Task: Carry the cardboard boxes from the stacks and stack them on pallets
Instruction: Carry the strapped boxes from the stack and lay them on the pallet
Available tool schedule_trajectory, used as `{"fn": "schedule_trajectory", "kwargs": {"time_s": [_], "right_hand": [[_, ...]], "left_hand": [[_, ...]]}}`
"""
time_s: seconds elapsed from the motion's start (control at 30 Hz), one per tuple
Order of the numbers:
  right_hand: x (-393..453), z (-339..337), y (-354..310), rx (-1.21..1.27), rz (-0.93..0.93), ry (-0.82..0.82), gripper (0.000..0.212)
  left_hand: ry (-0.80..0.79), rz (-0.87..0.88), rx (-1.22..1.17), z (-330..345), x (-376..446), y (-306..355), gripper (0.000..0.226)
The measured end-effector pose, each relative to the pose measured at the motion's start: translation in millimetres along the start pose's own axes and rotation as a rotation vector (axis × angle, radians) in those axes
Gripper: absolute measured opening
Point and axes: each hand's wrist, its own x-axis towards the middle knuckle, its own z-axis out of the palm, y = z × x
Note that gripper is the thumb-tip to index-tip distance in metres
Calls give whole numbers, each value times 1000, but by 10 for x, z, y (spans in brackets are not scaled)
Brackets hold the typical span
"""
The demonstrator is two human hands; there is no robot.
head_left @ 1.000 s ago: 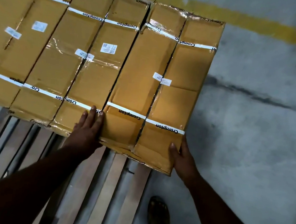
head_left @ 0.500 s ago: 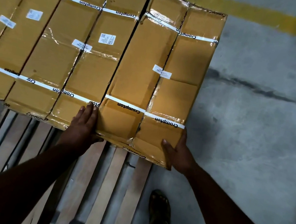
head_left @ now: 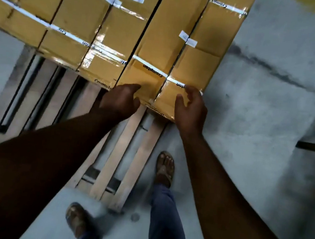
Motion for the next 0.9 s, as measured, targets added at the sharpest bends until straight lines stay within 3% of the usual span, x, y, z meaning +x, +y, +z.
{"fn": "schedule_trajectory", "kwargs": {"time_s": [0.1,0.23,0.43,0.63,0.77,0.9], "right_hand": [[-534,-183,-741,198,-48,7,18],[-1656,-248,-1423,216,-143,-168,12],[-3872,91,-2240,109,-264,-414,15],[-5803,906,-3364,62,-395,-630,15],[-6637,1471,-3802,105,-470,-757,14],[-7177,1876,-4166,151,-426,-882,13]], "left_hand": [[129,-11,-191,-510,-507,193,41],[232,0,-399,-1233,-1516,-11,33],[455,-144,-489,-2292,-3670,-1306,24],[489,-310,-516,-2985,-5945,-2654,28],[581,-420,-558,-3289,-6943,-3282,21],[730,-513,-605,-3563,-7414,-3761,19]]}}
